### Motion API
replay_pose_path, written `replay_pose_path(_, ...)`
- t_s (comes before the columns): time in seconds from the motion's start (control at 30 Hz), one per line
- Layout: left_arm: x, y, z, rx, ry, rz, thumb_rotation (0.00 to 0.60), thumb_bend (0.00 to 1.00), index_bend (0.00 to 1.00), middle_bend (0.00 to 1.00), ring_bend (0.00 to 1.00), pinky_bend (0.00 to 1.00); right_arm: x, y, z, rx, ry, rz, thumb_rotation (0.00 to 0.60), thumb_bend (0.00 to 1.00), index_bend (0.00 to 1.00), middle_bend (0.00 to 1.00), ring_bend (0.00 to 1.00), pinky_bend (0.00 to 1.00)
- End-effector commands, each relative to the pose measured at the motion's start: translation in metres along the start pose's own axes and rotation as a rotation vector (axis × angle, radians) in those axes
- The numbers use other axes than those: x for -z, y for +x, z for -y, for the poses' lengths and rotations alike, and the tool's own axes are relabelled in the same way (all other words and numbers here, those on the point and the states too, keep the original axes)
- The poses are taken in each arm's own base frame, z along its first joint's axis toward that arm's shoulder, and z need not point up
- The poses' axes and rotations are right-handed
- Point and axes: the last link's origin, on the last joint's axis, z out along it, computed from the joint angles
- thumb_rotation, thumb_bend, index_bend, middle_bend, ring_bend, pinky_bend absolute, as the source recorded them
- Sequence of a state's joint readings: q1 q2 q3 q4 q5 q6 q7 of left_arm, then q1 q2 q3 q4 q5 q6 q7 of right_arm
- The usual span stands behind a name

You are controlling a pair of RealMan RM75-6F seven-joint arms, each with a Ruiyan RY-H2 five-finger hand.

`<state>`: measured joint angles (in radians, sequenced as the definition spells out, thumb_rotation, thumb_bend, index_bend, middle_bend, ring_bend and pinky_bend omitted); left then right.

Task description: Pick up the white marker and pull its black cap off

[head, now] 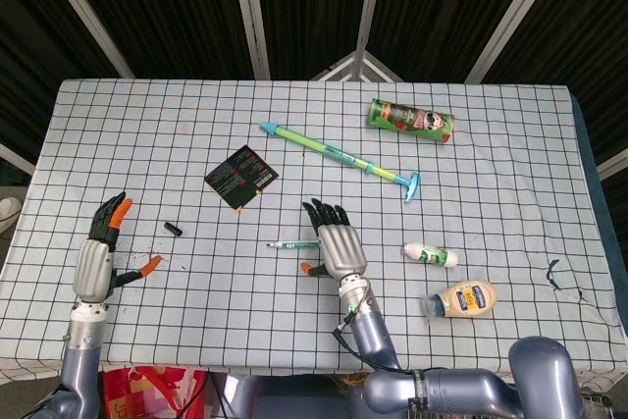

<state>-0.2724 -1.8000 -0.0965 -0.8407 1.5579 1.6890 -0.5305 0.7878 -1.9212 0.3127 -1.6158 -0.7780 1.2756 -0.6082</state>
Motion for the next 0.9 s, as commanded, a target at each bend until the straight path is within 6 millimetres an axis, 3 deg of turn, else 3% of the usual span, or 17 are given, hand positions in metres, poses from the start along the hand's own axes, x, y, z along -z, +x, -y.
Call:
replay_pose_path(0.03, 0.012, 0.052, -0.002, -0.124, 0.004, -0.096, 0.600, 0.22, 0.05, 0.00, 0.00, 0.00, 0.014, 0.040, -0.007, 0.034, -0.030, -0.035, 0.600, 0.21, 0.00, 0.00, 0.04, 0.00)
replay_pose_path(0.2, 0.028, 0.089, 0.007, -0.257, 0.085, -0.120, 0.600, 0.27, 0.09, 0.03, 0.00, 0.02, 0.031, 0.088, -0.025, 0.003, -0.024, -0.182, 0.600, 0.21, 0.04, 0.00, 0.04, 0.00)
replay_pose_path(0.4, 0.044, 0.130, 0.015, -0.377, 0.157, -0.165, 0.600, 0.27, 0.15, 0.07, 0.00, 0.03, 0.053, 0.135, -0.079, 0.121, -0.085, -0.333, 0.600, 0.21, 0.13, 0.01, 0.04, 0.00)
replay_pose_path(0.47, 0.051, 0.146, 0.016, -0.430, 0.178, -0.186, 0.600, 0.27, 0.16, 0.09, 0.00, 0.03, 0.067, 0.148, -0.107, 0.223, -0.118, -0.371, 0.600, 0.21, 0.16, 0.01, 0.05, 0.00)
replay_pose_path(0.67, 0.066, 0.172, 0.017, -0.488, 0.256, -0.175, 0.600, 0.32, 0.17, 0.10, 0.00, 0.03, 0.100, 0.167, -0.159, 0.349, -0.174, -0.413, 0.600, 0.21, 0.20, 0.01, 0.05, 0.00)
replay_pose_path(0.9, 0.072, 0.182, 0.019, -0.506, 0.358, -0.063, 0.600, 0.32, 0.14, 0.06, 0.00, 0.03, 0.131, 0.181, -0.187, 0.417, -0.181, -0.374, 0.600, 0.21, 0.20, 0.01, 0.05, 0.00)
